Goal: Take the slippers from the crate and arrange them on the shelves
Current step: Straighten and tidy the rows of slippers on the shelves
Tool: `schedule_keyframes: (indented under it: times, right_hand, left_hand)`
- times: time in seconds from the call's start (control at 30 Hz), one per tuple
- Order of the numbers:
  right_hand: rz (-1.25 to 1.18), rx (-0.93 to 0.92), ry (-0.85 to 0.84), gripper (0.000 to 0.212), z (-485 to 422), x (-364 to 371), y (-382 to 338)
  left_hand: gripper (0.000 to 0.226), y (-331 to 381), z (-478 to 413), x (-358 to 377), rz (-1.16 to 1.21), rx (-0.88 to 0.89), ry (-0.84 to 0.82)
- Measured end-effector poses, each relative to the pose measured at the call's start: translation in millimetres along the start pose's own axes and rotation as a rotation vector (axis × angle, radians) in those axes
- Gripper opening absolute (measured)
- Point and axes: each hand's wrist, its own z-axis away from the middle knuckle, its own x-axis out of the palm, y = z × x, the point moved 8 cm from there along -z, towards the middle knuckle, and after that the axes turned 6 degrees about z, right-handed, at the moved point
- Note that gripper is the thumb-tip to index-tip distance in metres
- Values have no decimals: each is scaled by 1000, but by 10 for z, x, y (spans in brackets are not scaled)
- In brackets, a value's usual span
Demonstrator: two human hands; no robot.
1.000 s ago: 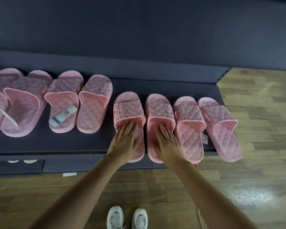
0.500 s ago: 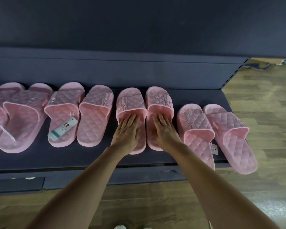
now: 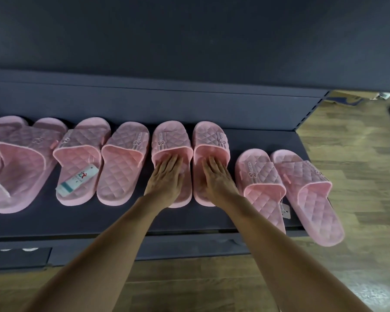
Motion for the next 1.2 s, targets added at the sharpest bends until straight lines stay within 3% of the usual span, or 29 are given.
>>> schedule_keyframes:
  times: [0.13,0.27,0.43,0.57,0.97,1.2]
  right_hand:
    - [-6,24,29,62,64,-159,-36]
    - [-27,11,203,58,396,-454,-152]
    - [-59,31,230,57,936,-804,-141]
    - [-78,35,337,51,1481,-1094,-69]
    - [-50,33,524,46,2610,-1760,556]
    - [-89,6,402,54,2741,-1720,1347]
  left_hand:
    - [58,89,44,-116,-5,1,-109]
    - [47,247,342,-470,-2,90,-6]
    - [52,548,790,-882,67,122,51]
    - [47,929,1179,-1173,35,248,120]
    - [57,2051,1559,-1387,0,309,93]
    - [55,2730,1426,-1152,-5,255,148]
